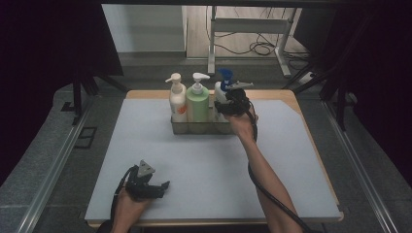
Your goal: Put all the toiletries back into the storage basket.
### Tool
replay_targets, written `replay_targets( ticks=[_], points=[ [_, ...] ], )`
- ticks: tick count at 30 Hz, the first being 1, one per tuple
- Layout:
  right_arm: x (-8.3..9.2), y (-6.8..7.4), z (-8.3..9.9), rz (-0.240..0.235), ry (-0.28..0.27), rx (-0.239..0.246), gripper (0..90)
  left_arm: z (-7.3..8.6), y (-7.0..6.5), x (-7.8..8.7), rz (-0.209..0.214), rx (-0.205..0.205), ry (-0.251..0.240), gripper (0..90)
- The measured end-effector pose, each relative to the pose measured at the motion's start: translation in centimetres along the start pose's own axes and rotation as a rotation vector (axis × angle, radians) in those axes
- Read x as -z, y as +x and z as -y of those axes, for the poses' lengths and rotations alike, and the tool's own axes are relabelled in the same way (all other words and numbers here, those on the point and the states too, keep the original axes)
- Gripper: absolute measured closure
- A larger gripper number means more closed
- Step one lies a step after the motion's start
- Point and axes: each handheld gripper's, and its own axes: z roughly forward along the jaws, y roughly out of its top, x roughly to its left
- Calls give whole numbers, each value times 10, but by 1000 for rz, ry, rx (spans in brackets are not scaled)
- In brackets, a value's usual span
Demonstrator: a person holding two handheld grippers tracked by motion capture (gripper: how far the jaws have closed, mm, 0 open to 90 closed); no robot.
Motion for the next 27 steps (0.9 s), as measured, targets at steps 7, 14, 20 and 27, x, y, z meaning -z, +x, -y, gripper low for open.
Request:
replay_targets(
  ticks=[7,14,20,27],
  points=[
    [-2,-1,-1,-15,8,-16,351,0,0,0,0,0,1,125],
    [-6,-2,0,-21,8,-4,229,0,0,0,1,2,1,125],
    [-1,-4,-2,-33,-3,6,135,0,0,0,1,1,-1,125],
    [14,-3,-3,-60,-1,41,132,0,0,0,0,0,0,125]
  ],
)
